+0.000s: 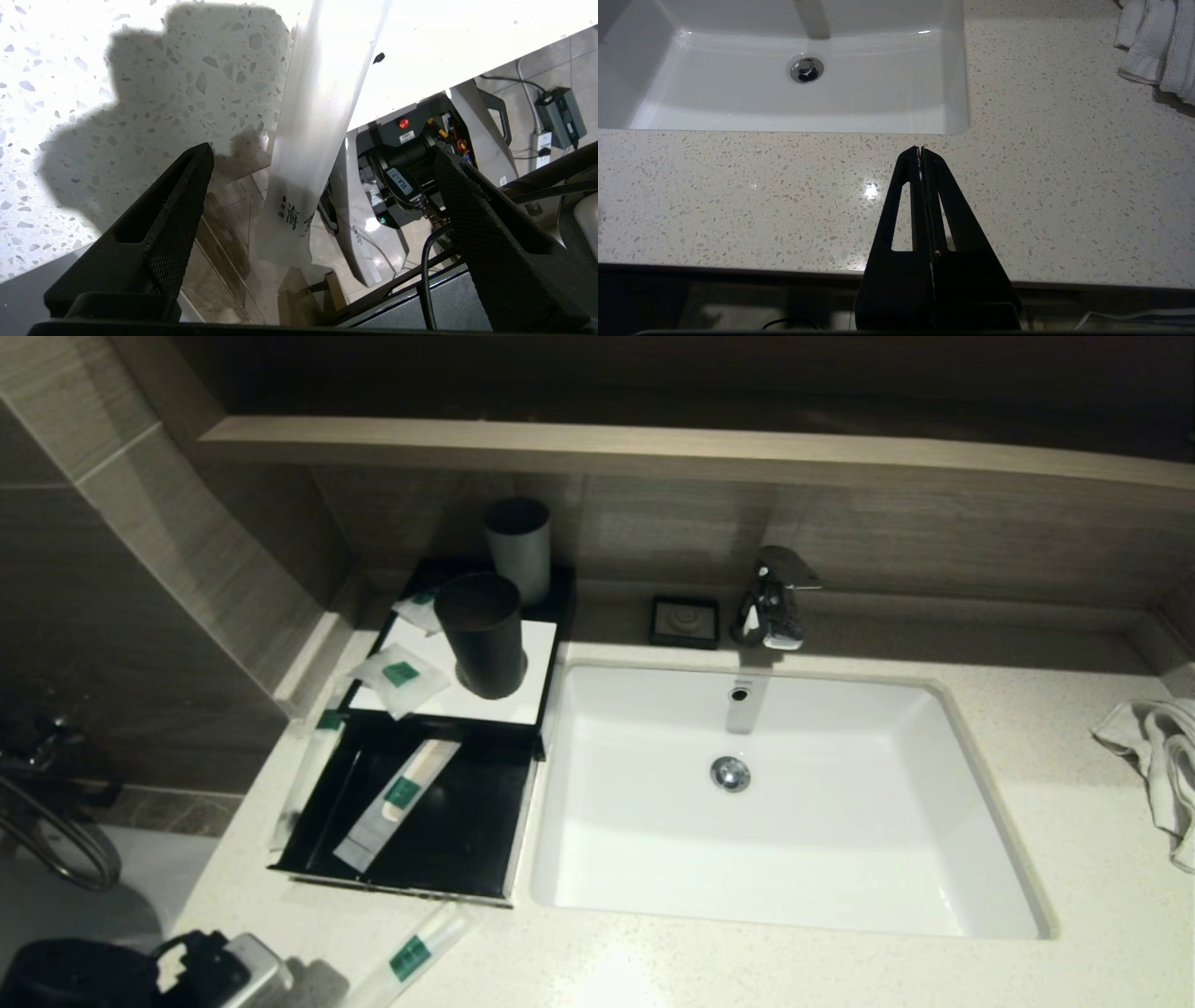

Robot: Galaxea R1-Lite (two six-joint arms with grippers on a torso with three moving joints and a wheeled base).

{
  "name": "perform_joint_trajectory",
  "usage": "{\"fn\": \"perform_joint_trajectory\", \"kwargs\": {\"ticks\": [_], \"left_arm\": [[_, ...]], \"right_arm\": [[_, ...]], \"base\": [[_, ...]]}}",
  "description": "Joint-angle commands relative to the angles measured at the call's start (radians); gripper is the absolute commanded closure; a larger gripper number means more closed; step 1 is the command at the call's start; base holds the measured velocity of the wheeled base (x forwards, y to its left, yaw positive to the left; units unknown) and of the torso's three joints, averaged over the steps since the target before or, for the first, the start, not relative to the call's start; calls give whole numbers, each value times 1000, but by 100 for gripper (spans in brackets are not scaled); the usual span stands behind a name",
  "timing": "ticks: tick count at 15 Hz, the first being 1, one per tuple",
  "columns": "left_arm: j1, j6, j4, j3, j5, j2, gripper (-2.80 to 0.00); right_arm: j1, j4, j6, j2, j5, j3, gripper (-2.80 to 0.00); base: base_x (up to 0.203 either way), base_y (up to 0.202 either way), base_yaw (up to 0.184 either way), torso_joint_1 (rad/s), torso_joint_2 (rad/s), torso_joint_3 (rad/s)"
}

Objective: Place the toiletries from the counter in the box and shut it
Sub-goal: Pick up the bathroom toiletry

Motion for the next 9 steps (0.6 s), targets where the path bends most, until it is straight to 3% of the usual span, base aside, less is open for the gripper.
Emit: {"fn": "perform_joint_trajectory", "kwargs": {"ticks": [1, 9], "left_arm": [[0, 0, -1, 0, -1, 10, -280], [0, 15, -9, -1, 6, 37, -280]], "right_arm": [[0, 0, -1, 0, 0, 2, 0], [0, 0, -1, 0, 0, 2, 0]], "base": [[0, 0, 0, 0, 0, 0], [0, 0, 0, 0, 0, 0]]}}
